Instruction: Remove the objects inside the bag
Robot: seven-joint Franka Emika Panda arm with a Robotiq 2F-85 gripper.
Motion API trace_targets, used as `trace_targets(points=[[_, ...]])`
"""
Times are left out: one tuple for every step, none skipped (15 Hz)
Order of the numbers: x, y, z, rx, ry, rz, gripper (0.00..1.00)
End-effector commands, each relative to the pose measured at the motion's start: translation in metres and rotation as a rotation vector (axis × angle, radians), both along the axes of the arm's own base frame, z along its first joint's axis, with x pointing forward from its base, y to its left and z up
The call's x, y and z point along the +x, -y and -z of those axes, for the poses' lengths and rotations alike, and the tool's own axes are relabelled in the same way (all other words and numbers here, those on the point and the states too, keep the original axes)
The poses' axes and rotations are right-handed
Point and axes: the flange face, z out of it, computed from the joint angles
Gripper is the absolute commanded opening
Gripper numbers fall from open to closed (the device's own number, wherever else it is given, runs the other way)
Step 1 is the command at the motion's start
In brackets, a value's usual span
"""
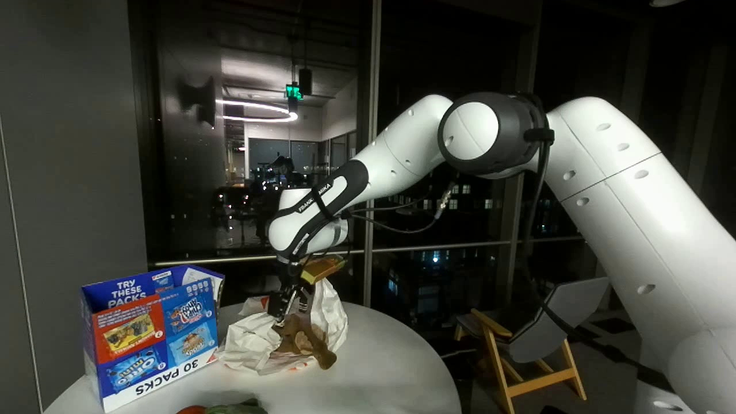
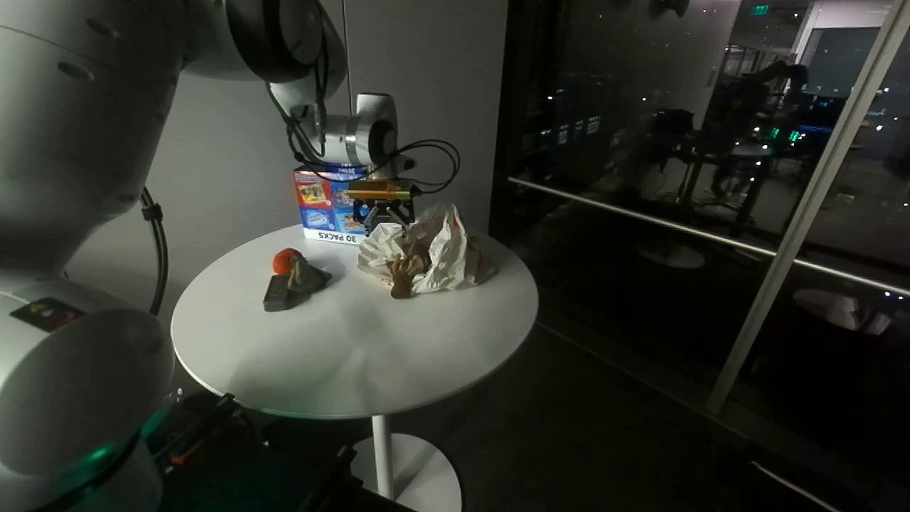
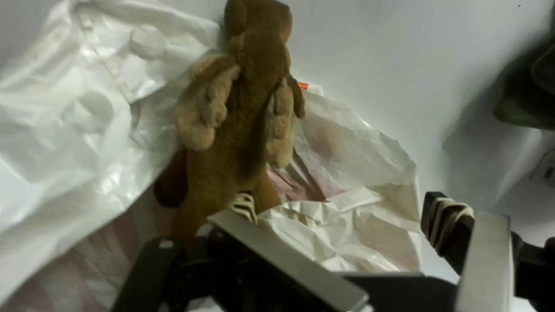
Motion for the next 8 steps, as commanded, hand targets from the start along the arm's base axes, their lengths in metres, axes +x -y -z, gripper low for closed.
trace_targets(points=[[-0.009,0.019,0.005,-0.067,0.009,0.189,1.0],[-0.005,0.025,0.011,-0.078,0.02,0.219,1.0],[-0.002,0.03,0.017,-0.087,0.027,0.236,1.0],[0.001,0.033,0.024,-0.086,0.024,0.239,1.0],[0.004,0.035,0.029,-0.079,0.024,0.239,1.0],[0.007,0.035,0.035,-0.066,0.032,0.228,1.0],[0.009,0.036,0.04,-0.06,0.038,0.227,1.0],[0.01,0.034,0.044,-0.049,0.039,0.22,1.0]])
